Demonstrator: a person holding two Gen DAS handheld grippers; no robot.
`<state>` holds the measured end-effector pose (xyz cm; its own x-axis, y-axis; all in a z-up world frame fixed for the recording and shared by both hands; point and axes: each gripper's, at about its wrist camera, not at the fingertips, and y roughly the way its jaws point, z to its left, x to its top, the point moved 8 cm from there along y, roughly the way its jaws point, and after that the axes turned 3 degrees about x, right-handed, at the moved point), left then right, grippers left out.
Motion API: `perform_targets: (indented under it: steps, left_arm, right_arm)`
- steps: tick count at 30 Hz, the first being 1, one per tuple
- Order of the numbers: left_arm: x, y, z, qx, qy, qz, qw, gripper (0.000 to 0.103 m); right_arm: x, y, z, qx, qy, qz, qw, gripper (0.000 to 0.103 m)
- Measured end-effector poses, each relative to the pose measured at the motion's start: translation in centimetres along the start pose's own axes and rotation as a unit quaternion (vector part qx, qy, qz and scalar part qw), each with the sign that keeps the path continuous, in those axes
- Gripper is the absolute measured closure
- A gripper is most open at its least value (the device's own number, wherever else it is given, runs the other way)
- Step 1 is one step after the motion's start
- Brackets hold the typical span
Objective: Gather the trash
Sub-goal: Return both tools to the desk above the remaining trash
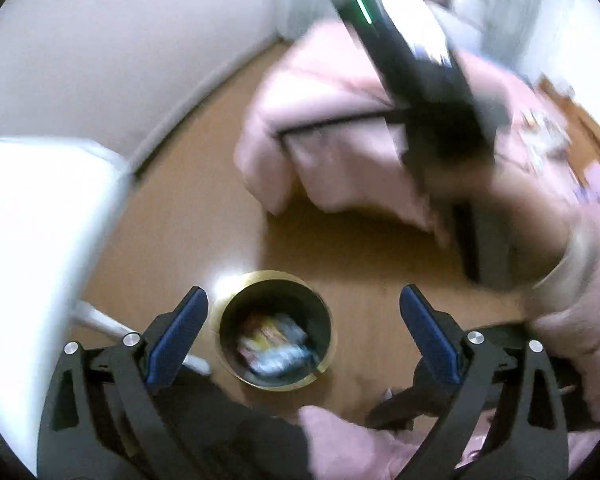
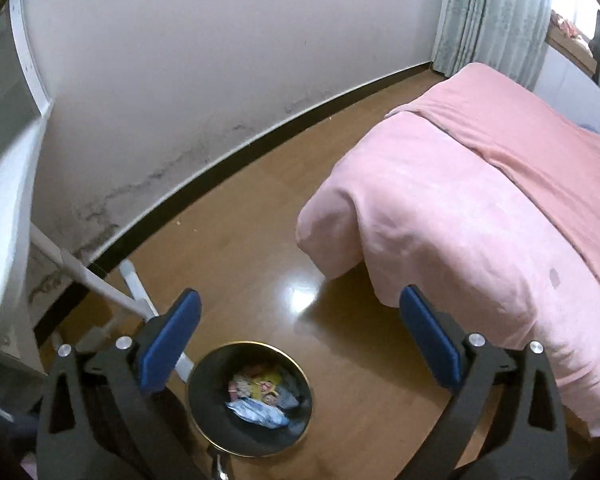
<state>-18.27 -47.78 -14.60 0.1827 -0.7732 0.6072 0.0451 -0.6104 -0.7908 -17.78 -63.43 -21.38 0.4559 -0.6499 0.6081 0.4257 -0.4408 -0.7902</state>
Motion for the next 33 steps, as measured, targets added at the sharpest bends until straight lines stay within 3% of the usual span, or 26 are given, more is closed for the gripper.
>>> perform_targets:
  steps: [2,4,7,9,11,14,15,17,20,23,26,31,33]
  left_arm:
    - [0.8,-4.6,4.6,0.061,-0.037,-0.042,0.9966,0.009]
    - [-0.2,-9.0,10.7,0.139,-0.088,-0.068,0.984,0.009]
    - [-5.5,-15.3,21.9,0.285,-0.18,-0.062,0.9395,0.009]
    - [-11.0,-19.2,28.7,0.37,-0.249,-0.034,0.8946,0.009]
    - [-16.1,-22.5,33.1,0.395,-0.324,-0.026,0.8593,0.009]
    - [-19.6,-24.6,35.8,0.41,-0.368,-0.024,0.8345,0.009]
    - [-20.2,-24.7,36.3,0.405,-0.379,-0.024,0.832,0.009]
    - [-21.1,-24.3,37.1,0.388,-0.389,-0.019,0.8353,0.009]
    - [-21.6,-23.0,37.3,0.403,-0.36,0.007,0.8413,0.009]
    - [-21.6,-21.7,37.6,0.418,-0.34,0.025,0.8423,0.009]
    - [-22.0,-22.6,38.8,0.426,-0.338,0.015,0.8387,0.009]
    - [-24.4,-23.1,40.6,0.367,-0.382,0.006,0.8481,0.009]
    - [-25.0,-23.6,40.9,0.367,-0.386,0.005,0.846,0.009]
  right_arm:
    - [0.0,-0.3,-0.2,0.018,0.012,0.001,1.0,0.007]
    - [-0.4,-0.8,-0.4,0.04,0.026,0.003,0.999,0.007]
    - [-0.3,-1.5,-0.1,0.047,0.042,-0.002,0.998,0.007]
    - [-0.1,-2.1,0.6,0.039,0.044,-0.012,0.998,0.007]
    - [0.4,-3.2,1.4,0.036,0.037,-0.034,0.998,0.007]
    - [1.1,-5.3,4.3,0.047,0.002,-0.07,0.996,0.007]
    - [1.2,-6.0,5.8,0.046,-0.024,-0.079,0.996,0.007]
    - [1.3,-6.9,8.5,0.043,-0.07,-0.09,0.993,0.007]
    - [1.2,-7.8,12.6,0.044,-0.124,-0.097,0.987,0.007]
    - [1.2,-8.3,16.3,0.059,-0.144,-0.098,0.983,0.007]
    - [0.9,-9.0,20.5,0.094,-0.158,-0.099,0.978,0.007]
    - [-0.4,-9.8,29.0,0.145,-0.215,-0.086,0.962,0.007]
    - [-0.9,-10.6,32.5,0.169,-0.239,-0.088,0.952,0.007]
